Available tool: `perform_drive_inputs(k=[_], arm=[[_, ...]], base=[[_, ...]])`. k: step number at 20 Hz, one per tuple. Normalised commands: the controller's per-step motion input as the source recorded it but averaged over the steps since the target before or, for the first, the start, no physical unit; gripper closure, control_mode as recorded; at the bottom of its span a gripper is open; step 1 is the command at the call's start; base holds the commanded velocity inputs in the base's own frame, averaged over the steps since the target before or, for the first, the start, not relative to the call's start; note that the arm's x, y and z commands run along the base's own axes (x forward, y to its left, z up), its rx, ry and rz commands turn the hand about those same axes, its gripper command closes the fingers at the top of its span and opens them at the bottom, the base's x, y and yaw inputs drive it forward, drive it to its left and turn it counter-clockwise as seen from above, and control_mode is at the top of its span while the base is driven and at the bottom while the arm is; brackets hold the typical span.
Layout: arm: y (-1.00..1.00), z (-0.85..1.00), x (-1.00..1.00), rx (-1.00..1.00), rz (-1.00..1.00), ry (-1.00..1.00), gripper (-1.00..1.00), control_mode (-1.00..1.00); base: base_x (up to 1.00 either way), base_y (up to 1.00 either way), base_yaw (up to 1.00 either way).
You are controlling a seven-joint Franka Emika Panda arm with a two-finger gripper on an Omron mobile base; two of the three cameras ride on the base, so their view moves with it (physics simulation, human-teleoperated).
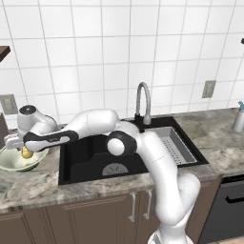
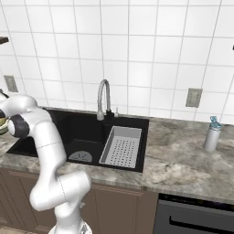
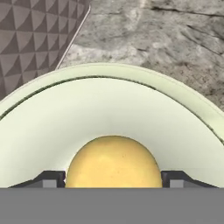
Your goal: Pick the potato from the sink and place it in the bowl. Then pick the bowl and place it in the microwave. Then close the microwave door and press the start button.
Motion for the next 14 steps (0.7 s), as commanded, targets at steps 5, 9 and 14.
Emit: perform_drive_inputs(k=[5,9,14], arm=[[0.09,-0.04,0.21,0.0,0.0,0.0,-1.0,-1.0],[0.0,0.04,0.02,0.01,0.0,0.0,-1.0,-1.0],[-0.51,0.55,-0.4,0.13,-0.07,0.02,-1.0,-1.0]], base=[[0.0,0.0,0.0],[0.0,0.0,0.0],[0.0,0.0,0.0]])
